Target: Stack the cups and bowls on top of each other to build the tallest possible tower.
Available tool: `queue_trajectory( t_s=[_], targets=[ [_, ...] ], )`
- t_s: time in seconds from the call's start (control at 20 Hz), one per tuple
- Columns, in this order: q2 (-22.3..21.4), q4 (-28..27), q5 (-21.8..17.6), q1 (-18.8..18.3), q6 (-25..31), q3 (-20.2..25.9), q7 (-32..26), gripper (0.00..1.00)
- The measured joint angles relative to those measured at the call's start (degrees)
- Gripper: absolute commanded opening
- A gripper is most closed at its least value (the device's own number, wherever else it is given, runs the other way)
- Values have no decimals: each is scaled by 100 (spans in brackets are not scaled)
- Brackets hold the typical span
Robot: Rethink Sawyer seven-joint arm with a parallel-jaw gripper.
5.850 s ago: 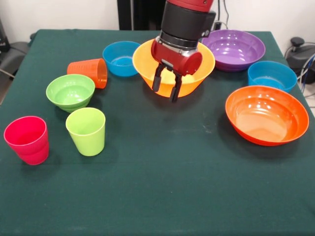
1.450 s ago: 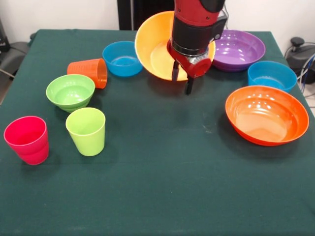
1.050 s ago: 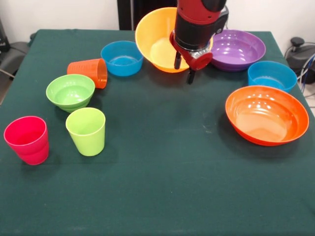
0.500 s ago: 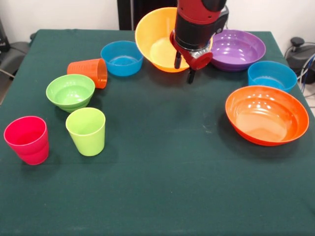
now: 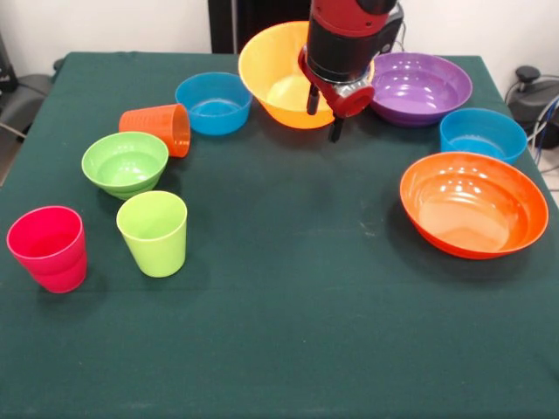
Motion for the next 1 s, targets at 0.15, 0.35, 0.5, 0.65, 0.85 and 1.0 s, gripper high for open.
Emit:
queue_trajectory(
  t_s=[0.15, 0.35, 0.5, 0.65, 0.85, 1.0],
  targets=[
    [-88, 4, 0, 14, 38, -19, 0, 100],
    [-260, 8, 0, 51, 142, -51, 0, 100],
    [-363, 11, -1, 63, 213, -64, 0, 100],
    [-456, 15, -2, 65, 240, -83, 0, 100],
    [-521, 26, -1, 70, 239, -98, 0, 100],
    [-506, 35, 1, 71, 239, -100, 0, 100]
  ],
)
